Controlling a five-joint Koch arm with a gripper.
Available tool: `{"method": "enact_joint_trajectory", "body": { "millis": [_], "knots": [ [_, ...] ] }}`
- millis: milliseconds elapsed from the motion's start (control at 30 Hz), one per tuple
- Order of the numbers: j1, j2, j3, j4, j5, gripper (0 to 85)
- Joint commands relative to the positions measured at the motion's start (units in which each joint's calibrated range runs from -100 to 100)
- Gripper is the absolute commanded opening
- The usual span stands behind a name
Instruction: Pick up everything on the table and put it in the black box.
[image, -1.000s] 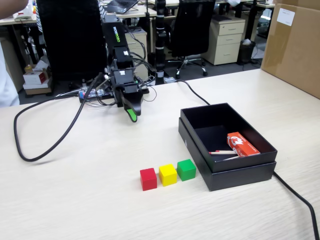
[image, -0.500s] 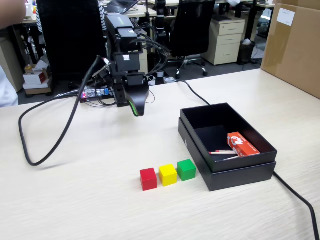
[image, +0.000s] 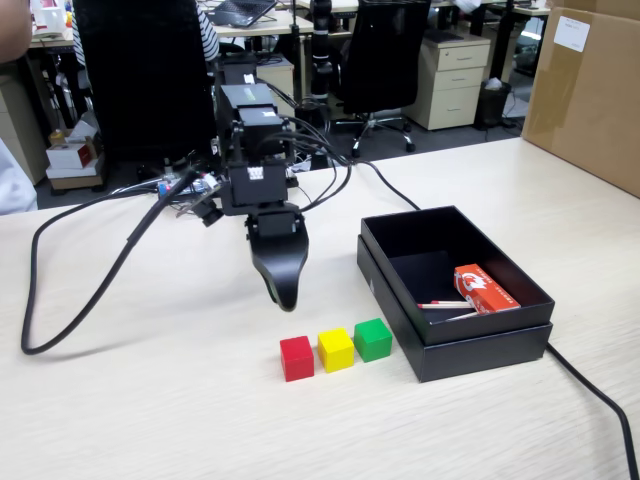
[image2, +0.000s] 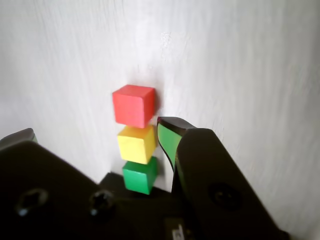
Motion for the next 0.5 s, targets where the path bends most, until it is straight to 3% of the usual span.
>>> {"method": "enact_joint_trajectory", "body": {
  "millis": [0,467],
  "knots": [
    [-0.1,3.9,8.1,-1.8,-0.4,47.7],
    [0.5,21.8,17.8,-3.5,-0.4,45.9]
  ]
}}
